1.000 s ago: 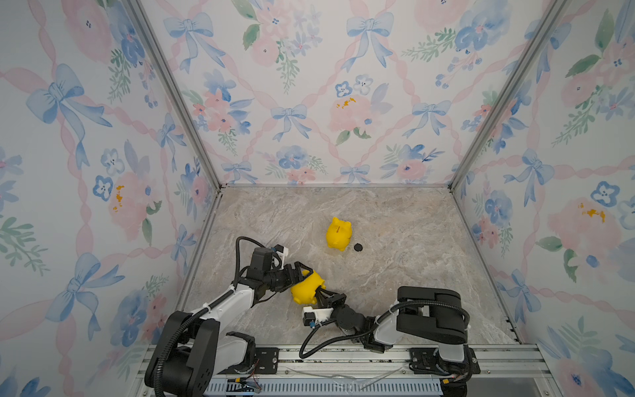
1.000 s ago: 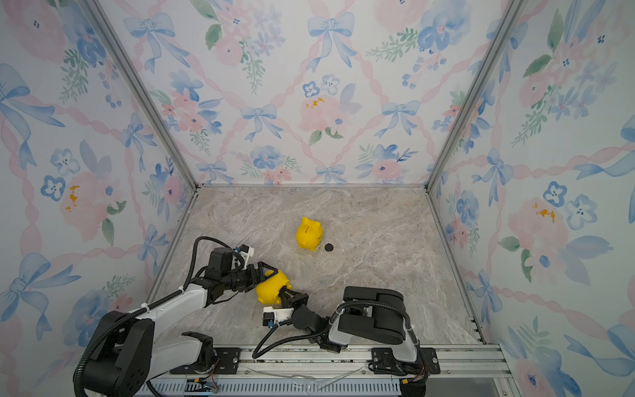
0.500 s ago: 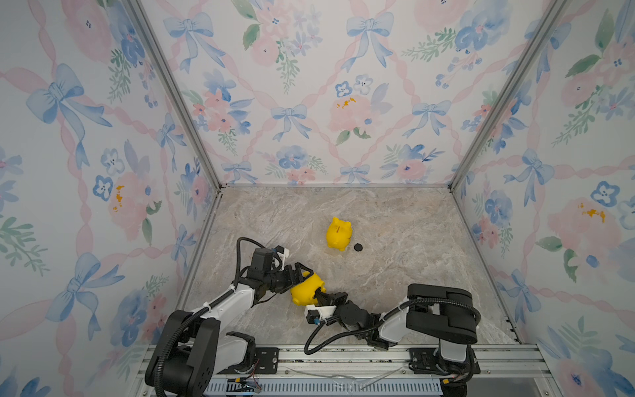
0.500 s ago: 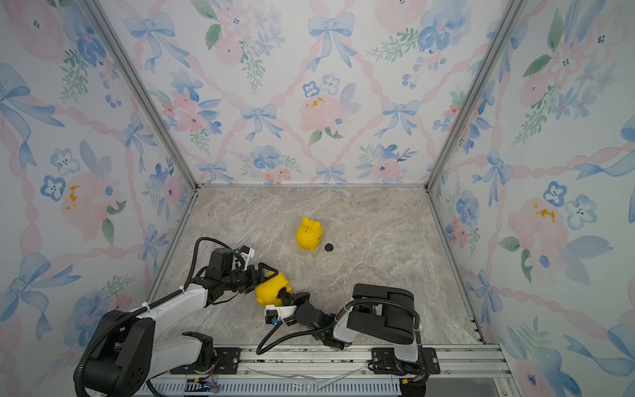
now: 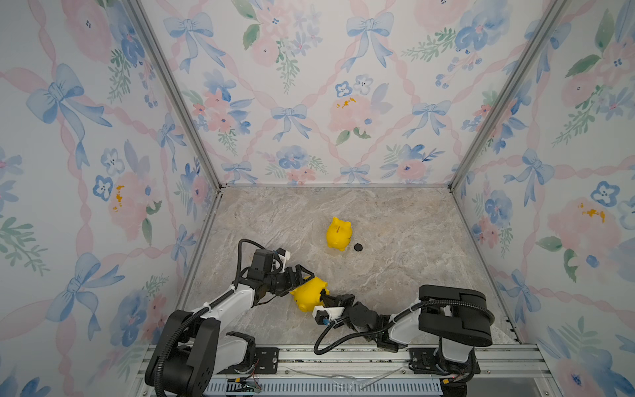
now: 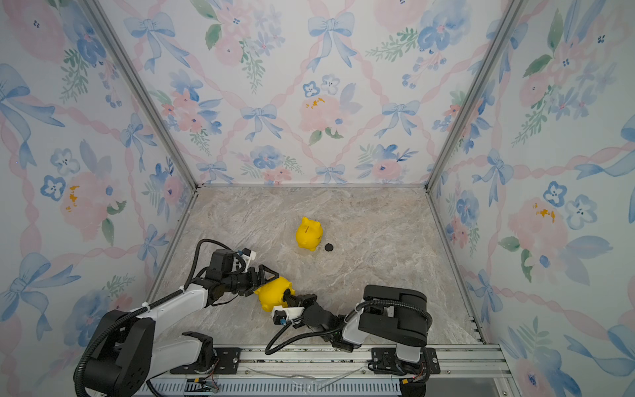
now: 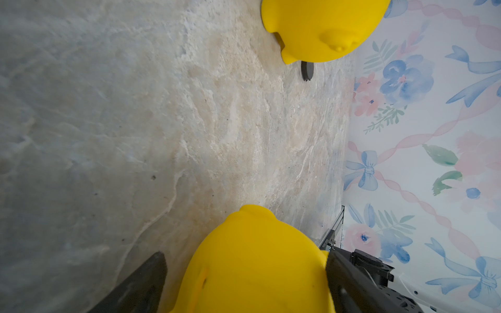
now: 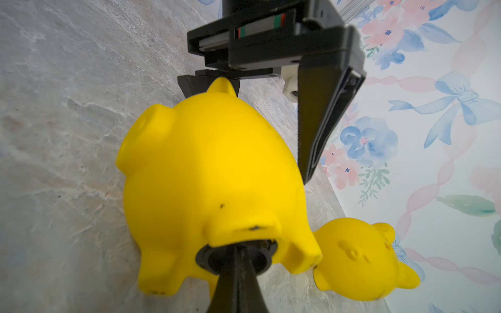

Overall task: Open piggy banks
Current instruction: Open the lid on the piggy bank.

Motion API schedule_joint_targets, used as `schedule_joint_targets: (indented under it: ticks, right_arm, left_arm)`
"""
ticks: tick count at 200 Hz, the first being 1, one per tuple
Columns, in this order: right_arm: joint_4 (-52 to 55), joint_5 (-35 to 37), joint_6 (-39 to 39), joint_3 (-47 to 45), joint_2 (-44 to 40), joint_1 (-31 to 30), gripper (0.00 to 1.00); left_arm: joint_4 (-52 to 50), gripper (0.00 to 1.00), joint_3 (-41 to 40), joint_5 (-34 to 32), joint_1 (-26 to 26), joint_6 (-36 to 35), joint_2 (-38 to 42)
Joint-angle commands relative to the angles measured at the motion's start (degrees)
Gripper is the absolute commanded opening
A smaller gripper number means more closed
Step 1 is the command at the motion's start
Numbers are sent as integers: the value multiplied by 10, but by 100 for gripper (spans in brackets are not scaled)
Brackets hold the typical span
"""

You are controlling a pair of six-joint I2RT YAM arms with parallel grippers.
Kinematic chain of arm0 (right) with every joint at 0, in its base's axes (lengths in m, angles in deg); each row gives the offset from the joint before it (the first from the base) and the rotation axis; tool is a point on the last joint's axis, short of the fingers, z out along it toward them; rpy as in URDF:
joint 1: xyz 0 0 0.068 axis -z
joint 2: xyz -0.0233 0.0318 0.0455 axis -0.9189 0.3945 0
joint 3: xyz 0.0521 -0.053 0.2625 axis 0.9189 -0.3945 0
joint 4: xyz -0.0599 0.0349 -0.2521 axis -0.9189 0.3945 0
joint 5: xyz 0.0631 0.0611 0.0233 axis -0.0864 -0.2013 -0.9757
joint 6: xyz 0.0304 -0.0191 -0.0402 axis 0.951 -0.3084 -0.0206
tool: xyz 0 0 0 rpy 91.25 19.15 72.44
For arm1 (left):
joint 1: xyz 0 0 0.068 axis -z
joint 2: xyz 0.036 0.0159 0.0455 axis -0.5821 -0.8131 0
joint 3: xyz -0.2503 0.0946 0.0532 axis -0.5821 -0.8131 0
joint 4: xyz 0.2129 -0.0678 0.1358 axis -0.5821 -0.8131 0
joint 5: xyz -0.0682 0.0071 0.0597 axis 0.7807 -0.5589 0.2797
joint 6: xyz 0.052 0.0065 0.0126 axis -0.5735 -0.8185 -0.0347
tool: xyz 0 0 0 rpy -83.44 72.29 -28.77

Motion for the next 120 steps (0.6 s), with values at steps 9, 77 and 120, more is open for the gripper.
schedule_joint_targets:
  ticks: [9, 77, 120]
  right_arm:
    - [6, -21, 37, -16, -30, 5, 0]
    - [61, -55, 97, -51, -103, 22, 0]
    - [209, -83, 197, -52, -205, 51, 0]
  left_arm:
    - [-25, 94, -12, 9, -2, -4, 1]
    - [-25, 94, -11, 13, -3, -4, 4]
    - [-24, 94, -11, 16, -5, -3, 12]
